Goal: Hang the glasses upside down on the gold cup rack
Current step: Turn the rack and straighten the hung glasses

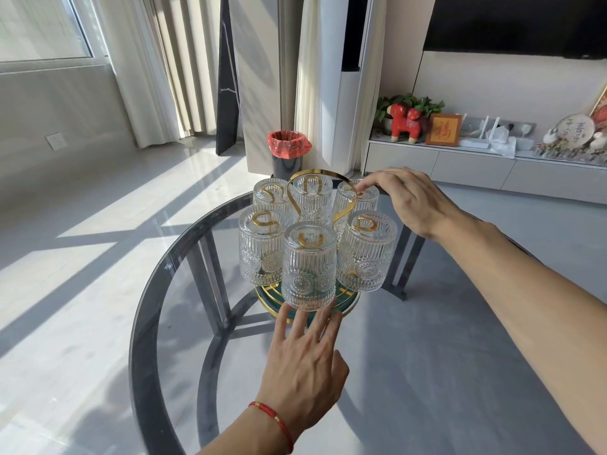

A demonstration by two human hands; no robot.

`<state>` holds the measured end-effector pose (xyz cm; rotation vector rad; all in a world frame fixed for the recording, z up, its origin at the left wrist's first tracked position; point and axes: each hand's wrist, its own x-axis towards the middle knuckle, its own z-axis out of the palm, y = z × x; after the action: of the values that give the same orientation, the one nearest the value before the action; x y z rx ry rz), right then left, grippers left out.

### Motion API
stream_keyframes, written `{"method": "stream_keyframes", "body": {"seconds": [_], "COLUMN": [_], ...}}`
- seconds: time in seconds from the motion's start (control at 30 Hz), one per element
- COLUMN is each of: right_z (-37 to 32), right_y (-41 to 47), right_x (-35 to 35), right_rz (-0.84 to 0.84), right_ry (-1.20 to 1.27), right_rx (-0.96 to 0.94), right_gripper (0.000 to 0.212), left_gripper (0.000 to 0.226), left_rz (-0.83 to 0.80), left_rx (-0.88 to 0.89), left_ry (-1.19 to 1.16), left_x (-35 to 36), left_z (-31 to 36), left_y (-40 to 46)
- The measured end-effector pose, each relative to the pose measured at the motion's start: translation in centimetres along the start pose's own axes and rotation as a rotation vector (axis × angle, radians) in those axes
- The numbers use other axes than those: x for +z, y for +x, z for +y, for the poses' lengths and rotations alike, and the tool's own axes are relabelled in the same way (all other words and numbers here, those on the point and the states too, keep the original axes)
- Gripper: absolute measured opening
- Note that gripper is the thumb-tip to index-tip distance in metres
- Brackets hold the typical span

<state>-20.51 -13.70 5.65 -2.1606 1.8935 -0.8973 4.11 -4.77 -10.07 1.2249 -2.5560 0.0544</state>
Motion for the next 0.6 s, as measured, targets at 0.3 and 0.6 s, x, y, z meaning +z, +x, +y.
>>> {"method": "stream_keyframes", "body": {"seconds": [0.3, 0.6], "right_z": [-0.5, -6.1], "right_y": [0.6, 4.4], "right_x": [-0.1, 0.7], "right_rz": [0.029, -0.201], "right_ry": [0.079, 0.287], "right_rx": [0.03, 0.025], "right_gripper": [0.059, 0.074], "left_gripper": [0.059, 0.061], "left_rz": [-0.022, -0.01], "left_rx": [-0.004, 0.004], "left_ry": [-0.001, -0.012], "left_x": [-0.3, -1.0], "left_z": [0.0, 0.2], "left_y": [0.1, 0.1]}}
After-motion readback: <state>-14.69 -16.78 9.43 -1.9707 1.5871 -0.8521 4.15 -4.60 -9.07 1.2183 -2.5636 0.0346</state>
